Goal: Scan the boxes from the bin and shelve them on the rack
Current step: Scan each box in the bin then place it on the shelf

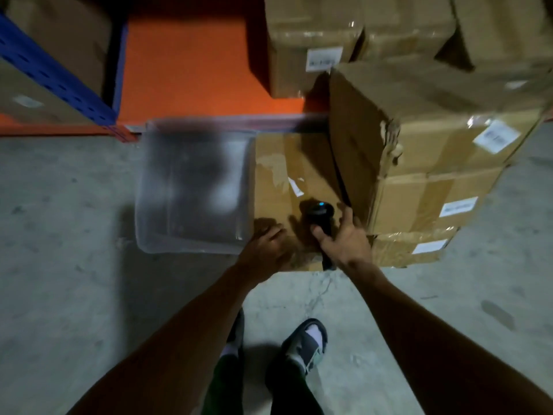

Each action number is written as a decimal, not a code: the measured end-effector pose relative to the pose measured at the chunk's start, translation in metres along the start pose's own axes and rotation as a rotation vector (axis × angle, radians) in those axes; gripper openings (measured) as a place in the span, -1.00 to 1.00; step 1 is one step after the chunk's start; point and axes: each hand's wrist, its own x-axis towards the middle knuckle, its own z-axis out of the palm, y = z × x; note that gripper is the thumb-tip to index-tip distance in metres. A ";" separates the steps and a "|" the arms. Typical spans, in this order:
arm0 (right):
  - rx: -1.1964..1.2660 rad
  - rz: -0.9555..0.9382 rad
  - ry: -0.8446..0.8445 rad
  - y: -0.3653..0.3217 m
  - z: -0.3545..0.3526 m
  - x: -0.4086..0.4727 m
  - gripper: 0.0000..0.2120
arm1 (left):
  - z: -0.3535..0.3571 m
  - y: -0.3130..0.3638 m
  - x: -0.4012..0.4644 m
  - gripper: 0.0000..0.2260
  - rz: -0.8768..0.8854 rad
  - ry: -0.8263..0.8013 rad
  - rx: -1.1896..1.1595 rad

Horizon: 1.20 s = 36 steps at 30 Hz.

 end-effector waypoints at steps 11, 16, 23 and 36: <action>0.157 -0.048 0.059 0.027 0.035 0.042 -0.25 | 0.066 -0.029 0.007 -0.73 0.021 0.233 0.041; 0.326 -0.069 0.074 0.027 0.012 0.026 -0.32 | 0.027 -0.042 0.018 -0.66 0.064 0.110 -0.018; 0.545 -0.255 0.169 0.005 -0.011 0.001 -0.35 | -0.072 -0.059 0.082 -0.55 0.029 0.253 -0.039; 0.614 -0.263 0.381 -0.060 -0.044 0.009 -0.48 | -0.076 -0.067 0.152 -0.20 0.030 0.114 0.005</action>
